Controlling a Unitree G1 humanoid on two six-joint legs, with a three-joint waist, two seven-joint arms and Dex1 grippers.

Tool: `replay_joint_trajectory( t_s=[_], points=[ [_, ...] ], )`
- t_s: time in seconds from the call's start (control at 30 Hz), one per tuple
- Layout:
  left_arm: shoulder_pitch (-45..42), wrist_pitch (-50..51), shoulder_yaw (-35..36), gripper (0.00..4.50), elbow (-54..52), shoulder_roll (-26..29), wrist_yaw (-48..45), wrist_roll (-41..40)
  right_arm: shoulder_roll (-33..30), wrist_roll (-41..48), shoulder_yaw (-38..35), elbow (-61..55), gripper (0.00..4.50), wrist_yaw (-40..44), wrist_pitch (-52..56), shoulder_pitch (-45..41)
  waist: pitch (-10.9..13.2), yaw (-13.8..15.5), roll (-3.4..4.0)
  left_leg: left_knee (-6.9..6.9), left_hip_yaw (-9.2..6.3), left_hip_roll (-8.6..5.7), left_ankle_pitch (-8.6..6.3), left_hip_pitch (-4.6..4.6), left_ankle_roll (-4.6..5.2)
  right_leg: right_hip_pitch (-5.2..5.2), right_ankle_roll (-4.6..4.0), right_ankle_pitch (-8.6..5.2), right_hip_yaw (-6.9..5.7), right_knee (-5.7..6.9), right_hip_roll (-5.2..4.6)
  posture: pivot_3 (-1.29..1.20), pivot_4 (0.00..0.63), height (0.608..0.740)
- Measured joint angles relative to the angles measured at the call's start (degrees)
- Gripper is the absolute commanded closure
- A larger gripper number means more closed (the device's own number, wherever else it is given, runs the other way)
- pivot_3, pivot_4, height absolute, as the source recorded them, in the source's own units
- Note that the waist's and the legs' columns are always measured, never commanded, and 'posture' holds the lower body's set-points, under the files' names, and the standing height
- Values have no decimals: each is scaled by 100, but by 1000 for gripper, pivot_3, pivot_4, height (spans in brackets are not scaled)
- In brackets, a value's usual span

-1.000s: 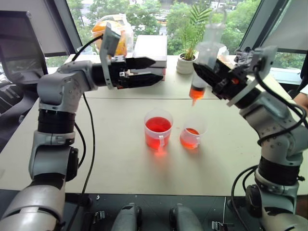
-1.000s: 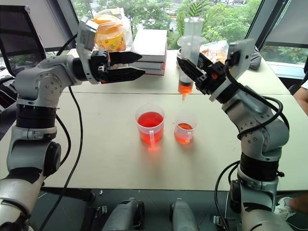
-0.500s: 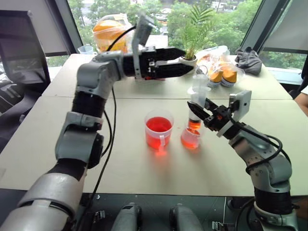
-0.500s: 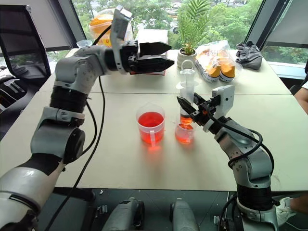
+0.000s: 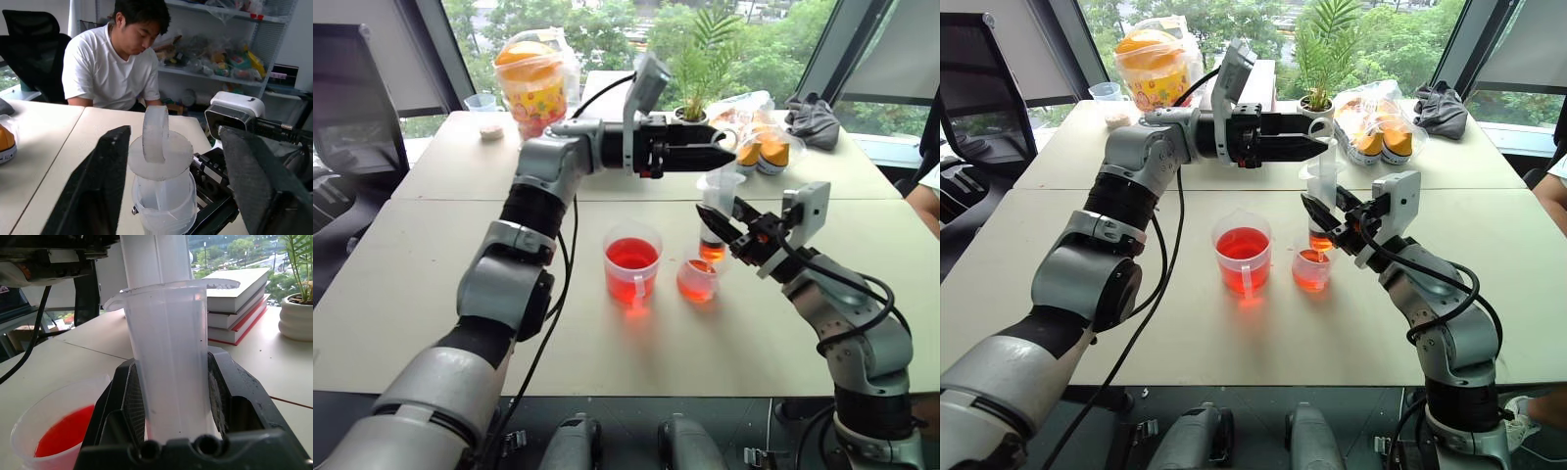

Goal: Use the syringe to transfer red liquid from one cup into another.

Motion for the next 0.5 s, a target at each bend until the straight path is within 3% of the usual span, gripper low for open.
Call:
replay_joint_trajectory(
  t_s=[0.03,0.1,0.5],
  points=[
    [-8,-13,14,3198,17,-10,2,0,-9,0,0,0,3122,0,7,-8,0,0,0,0,0,0,0,0,0,-1,0,0,0,0,0,0,150,740],
    [-25,-17,82,4386,51,-4,11,3,-12,2,0,-39,3122,10,7,-7,0,-3,0,-1,1,0,0,0,0,-3,0,0,2,1,0,0,150,740],
    [47,-139,64,4463,-102,13,-114,150,-86,10,8,-89,3122,22,123,-49,0,0,0,0,5,1,0,-1,1,-4,3,2,6,1,0,0,150,740]
  ],
)
